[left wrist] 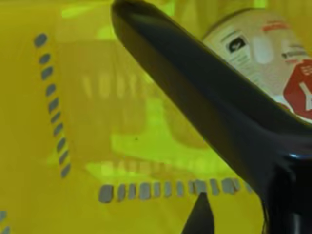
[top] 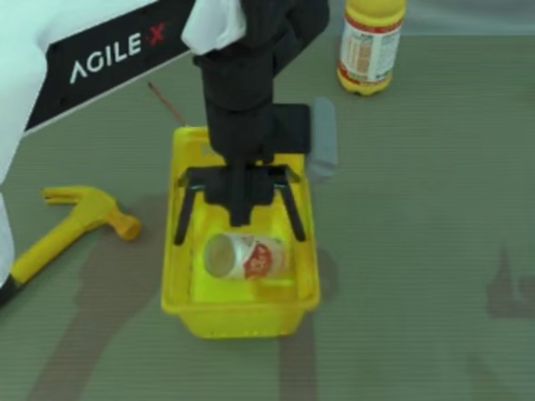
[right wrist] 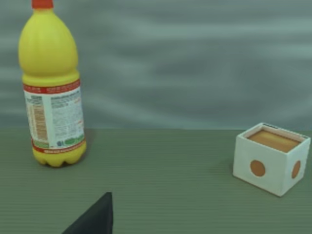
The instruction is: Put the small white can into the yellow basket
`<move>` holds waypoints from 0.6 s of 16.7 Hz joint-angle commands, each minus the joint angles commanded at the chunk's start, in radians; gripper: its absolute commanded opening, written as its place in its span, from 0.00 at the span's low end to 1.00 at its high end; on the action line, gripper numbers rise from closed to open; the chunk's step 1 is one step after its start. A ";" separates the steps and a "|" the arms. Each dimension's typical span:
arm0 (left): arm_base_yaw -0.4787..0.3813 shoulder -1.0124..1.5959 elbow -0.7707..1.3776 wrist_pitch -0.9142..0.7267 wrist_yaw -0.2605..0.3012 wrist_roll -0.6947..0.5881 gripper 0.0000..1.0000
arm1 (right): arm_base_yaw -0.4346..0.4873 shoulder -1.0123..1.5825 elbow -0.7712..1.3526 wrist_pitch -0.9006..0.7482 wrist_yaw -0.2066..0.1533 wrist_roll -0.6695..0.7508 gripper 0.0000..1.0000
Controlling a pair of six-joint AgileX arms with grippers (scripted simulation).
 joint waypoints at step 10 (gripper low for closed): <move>0.000 0.000 0.000 0.000 0.000 0.000 0.00 | 0.000 0.000 0.000 0.000 0.000 0.000 1.00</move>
